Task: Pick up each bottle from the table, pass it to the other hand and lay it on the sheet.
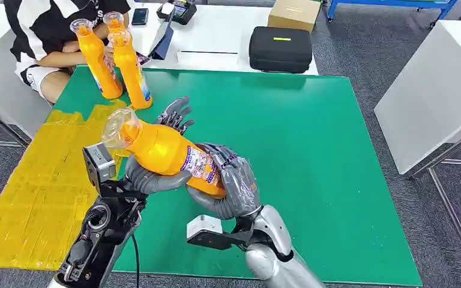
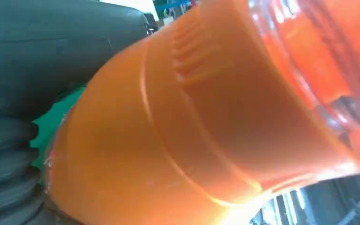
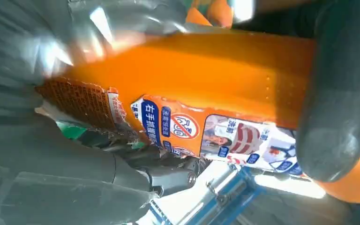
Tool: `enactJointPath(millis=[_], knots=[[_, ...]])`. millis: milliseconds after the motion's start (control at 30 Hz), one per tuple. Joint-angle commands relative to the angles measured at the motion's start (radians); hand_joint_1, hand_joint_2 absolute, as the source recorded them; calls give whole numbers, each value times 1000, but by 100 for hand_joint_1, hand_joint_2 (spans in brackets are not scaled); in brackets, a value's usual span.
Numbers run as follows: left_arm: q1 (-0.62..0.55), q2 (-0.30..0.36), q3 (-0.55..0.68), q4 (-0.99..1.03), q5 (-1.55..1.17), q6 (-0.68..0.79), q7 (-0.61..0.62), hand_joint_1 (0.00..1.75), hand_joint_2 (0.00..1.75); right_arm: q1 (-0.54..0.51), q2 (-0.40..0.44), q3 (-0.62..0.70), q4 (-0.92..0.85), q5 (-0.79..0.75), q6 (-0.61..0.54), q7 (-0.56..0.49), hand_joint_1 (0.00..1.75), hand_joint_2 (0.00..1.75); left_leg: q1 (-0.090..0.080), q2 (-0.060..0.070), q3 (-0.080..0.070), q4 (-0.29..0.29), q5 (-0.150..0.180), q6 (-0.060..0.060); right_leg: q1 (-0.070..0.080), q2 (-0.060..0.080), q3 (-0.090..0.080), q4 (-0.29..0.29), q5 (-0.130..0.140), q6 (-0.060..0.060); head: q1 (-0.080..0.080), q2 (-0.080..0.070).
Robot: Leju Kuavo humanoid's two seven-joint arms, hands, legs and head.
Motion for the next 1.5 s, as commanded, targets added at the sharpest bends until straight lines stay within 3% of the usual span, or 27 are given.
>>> enactJointPath(millis=[33,267,967,1000,1033,1167,1267,1367,1500], knots=[[-60,-6,42,113,-22,67,4,175,175,-42,-2,134,131,32,88,-23,175,175,1,-2,6,0,-2,1,2,0,6,-1,-2,-6,0,0],[-44,3,42,71,-39,84,13,175,175,-12,-44,97,70,42,83,2,175,175,1,-3,4,0,-1,0,1,-2,5,-1,-2,-4,0,0],[-30,15,48,40,-35,91,17,175,175,7,-43,47,29,5,79,19,175,175,1,-3,5,0,-2,1,1,-2,5,0,-3,-6,0,0],[-31,16,46,39,-38,91,17,175,175,10,-41,40,23,-3,74,19,7,175,1,-2,3,0,-1,0,1,-2,3,0,-1,-4,0,0],[-32,18,43,32,-43,95,17,175,175,18,-40,25,2,-31,60,14,0,175,1,-3,5,1,-2,1,1,-2,5,0,-3,-6,0,0],[-35,27,55,11,-76,145,11,175,175,43,-50,-28,-77,-137,36,0,0,175,0,-2,3,1,-1,1,1,-2,3,1,-2,-5,0,0],[-42,52,52,-16,-368,414,-3,175,175,77,-56,-92,-152,-252,26,-10,0,175,0,-2,6,2,-4,1,1,-1,6,2,-4,-7,0,0],[-41,53,78,-30,-439,472,14,175,175,113,-62,-149,-212,-349,16,-31,0,175,0,-3,3,1,-2,1,1,-2,3,1,-3,-5,0,0],[-111,100,47,74,-887,758,79,175,175,168,-51,-219,-320,-542,0,-111,0,175,0,-5,4,0,-2,1,1,-3,5,1,-3,-6,0,0]])
